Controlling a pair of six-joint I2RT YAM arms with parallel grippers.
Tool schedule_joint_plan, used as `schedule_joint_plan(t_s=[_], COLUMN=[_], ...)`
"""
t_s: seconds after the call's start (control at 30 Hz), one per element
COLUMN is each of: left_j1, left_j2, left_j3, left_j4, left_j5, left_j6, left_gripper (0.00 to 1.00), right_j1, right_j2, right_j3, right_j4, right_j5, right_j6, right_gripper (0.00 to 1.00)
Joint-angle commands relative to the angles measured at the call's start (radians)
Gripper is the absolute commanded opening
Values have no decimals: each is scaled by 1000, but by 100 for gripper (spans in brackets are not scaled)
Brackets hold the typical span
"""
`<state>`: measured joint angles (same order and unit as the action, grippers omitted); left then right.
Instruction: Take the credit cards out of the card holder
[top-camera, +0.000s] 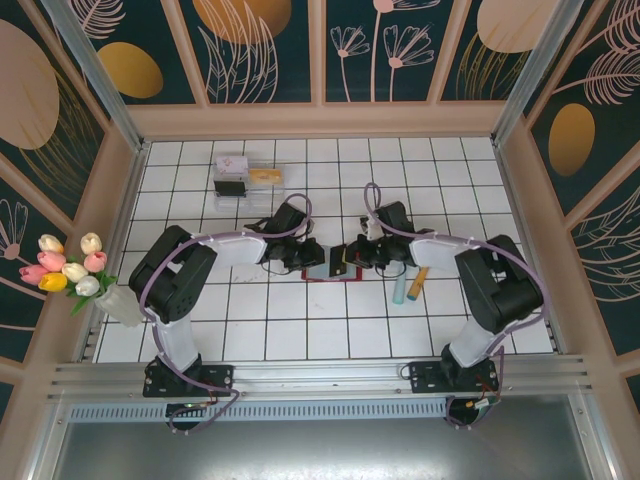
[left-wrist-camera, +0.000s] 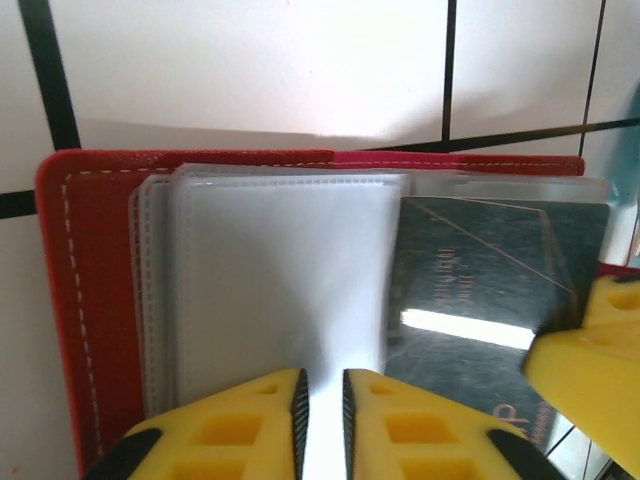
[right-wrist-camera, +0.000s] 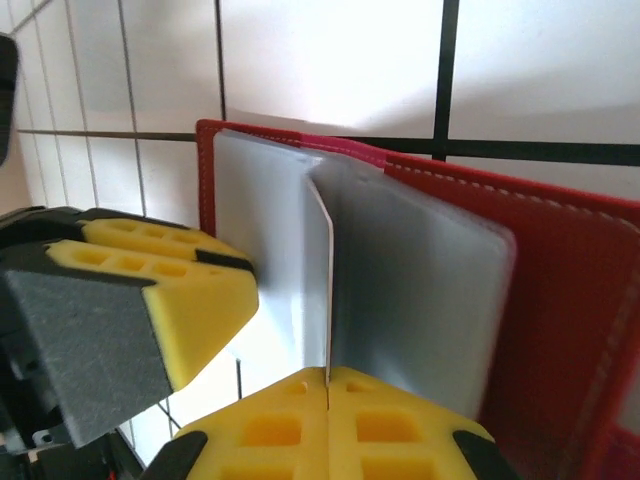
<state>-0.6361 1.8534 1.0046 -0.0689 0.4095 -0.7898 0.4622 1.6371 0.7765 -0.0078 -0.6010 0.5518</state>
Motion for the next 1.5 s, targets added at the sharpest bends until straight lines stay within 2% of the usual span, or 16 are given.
schedule_joint_plan(t_s=[0.0, 0.23, 0.47, 0.57, 0.67, 0.87, 1.07, 1.13, 1.33, 1.47], left_j1=[3, 5, 4, 6, 4, 6, 6, 6, 6, 6], left_j2=[-45, -157, -313, -368, -400, -424, -402, -404, -430, -438], left_j3=[22, 93, 62, 23, 6, 8, 19, 17, 17, 63], left_j4=[-41, -14, 56, 121, 175, 221, 277, 313, 398, 334], left_j5=[-43, -90, -118, -84, -14, 58, 122, 144, 214, 229], left_j6=[-3, -52, -132, -159, -160, -160, -172, -185, -201, -140], left_gripper=[26, 45, 72, 76, 75, 63, 35, 27, 12, 0], right_j1=[-16, -64, -112, -118, -118, -117, -117, -117, -118, -118], right_j2=[-85, -234, -326, -344, -349, -345, -343, -343, -345, -341], right_j3=[-40, -116, -118, -121, -123, -126, -119, -108, -91, -70], right_j4=[-12, 164, 338, 443, 557, 709, 784, 773, 748, 706], right_j5=[-2, -143, -257, -285, -324, -360, -383, -388, -405, -407], right_j6=[-32, 37, 153, 216, 290, 410, 473, 467, 439, 415], right_gripper=[2, 0, 0, 0, 0, 0, 0, 0, 0, 1])
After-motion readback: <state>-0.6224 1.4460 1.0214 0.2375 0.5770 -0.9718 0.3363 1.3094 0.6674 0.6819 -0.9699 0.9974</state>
